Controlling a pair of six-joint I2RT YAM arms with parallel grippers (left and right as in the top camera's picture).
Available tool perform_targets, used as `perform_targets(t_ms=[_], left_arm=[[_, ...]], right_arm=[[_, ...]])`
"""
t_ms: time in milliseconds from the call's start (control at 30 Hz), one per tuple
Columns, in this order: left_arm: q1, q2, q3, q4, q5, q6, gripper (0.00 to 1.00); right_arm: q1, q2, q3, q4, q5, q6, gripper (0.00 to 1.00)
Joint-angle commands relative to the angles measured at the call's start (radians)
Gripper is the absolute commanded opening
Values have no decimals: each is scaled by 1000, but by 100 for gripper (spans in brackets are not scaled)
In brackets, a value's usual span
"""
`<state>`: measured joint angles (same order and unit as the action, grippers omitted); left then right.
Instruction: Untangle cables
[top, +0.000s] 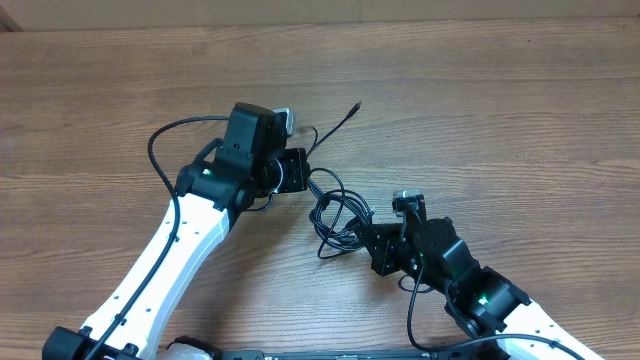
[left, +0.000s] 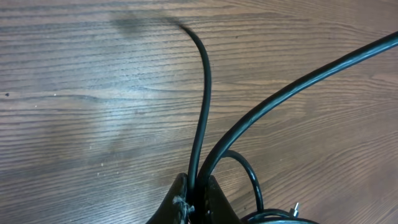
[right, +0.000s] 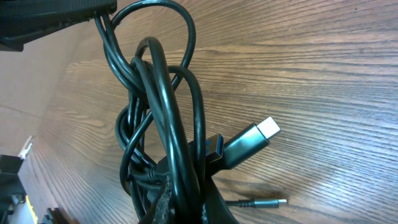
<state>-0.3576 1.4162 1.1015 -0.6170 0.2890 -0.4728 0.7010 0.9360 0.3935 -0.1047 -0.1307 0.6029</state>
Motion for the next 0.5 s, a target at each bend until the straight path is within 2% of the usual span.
perform_targets(t_ms=[0, 100, 167, 200, 300, 467], left_arm=[[89, -34, 29, 21, -211, 0, 4], [89, -32, 29, -1, -209, -5, 4], [89, -32, 29, -37, -197, -7, 25], [89, -32, 29, -51, -182, -7, 29], [89, -30, 28, -77, -120, -6, 39], [89, -29, 27, -91, 23, 49, 48]], right_arm=[[5, -4, -32, -53, -35, 0, 4], [5, -4, -32, -48, -35, 0, 4], [5, -4, -32, -39, -35, 0, 4], [5, -4, -32, -34, -35, 0, 4], [5, -4, -32, -24, -27, 0, 4], [5, -4, -32, -19, -28, -1, 4]])
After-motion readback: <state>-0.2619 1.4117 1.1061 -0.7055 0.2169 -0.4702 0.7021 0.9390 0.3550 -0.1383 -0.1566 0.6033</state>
